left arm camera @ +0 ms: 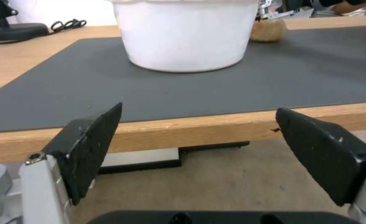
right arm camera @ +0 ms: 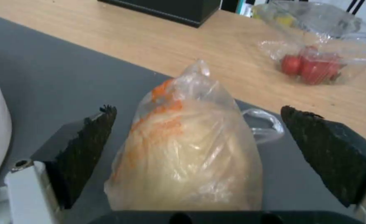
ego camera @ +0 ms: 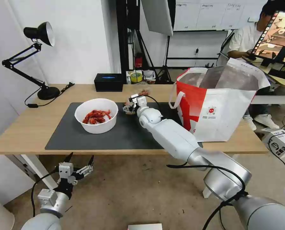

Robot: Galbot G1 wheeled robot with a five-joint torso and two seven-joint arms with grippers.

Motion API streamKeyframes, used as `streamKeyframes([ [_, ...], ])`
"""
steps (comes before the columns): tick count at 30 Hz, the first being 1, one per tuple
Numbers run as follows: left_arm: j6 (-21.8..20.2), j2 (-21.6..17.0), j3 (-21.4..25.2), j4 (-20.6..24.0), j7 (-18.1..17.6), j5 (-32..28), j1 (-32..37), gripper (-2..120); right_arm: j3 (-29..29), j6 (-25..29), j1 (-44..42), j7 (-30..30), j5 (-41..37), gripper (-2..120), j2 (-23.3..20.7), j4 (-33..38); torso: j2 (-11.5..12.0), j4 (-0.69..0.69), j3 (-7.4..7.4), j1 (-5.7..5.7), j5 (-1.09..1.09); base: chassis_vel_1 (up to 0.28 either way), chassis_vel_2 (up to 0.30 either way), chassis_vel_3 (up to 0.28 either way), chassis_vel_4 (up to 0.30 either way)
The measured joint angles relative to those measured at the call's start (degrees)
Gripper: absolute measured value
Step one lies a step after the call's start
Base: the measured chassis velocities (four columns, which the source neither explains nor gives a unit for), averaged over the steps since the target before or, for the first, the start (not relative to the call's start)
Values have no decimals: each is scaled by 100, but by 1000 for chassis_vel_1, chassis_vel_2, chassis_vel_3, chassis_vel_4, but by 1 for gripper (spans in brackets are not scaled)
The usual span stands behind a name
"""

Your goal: Pick up the trash from the table and place it into the takeout bag.

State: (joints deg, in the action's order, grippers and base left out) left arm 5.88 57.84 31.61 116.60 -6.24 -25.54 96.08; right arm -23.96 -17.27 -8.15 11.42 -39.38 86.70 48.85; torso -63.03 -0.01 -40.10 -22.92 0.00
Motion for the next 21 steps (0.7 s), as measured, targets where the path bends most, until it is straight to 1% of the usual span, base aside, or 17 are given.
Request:
streamKeyframes([
  [8, 8, 35, 6, 36, 2, 18, 43, 100, -5, -151, -71, 13, -16, 100, 9, 12, 0, 0, 0, 0, 0, 0, 0, 0, 0],
  [17, 14, 69, 1, 37, 2, 74, 63, 100, 5, -191, -110, 30, -36, 100, 77, -20, 0, 1, 0, 0, 0, 0, 0, 0, 0],
  [19, 16, 70, 0, 36, 2, 79, 63, 100, 18, -199, -117, 30, -62, 98, 86, -29, 0, 1, 0, 0, 0, 0, 0, 0, 0],
  [20, 19, 70, 0, 36, 3, 81, 64, 100, 36, -210, -127, 33, -89, 93, 93, -33, 0, 1, 0, 0, 0, 0, 0, 0, 0],
  [21, 19, 69, 1, 36, 3, 81, 64, 100, 44, -215, -132, 35, -100, 92, 95, -33, 0, 1, 0, 0, 0, 0, 0, 0, 0],
])
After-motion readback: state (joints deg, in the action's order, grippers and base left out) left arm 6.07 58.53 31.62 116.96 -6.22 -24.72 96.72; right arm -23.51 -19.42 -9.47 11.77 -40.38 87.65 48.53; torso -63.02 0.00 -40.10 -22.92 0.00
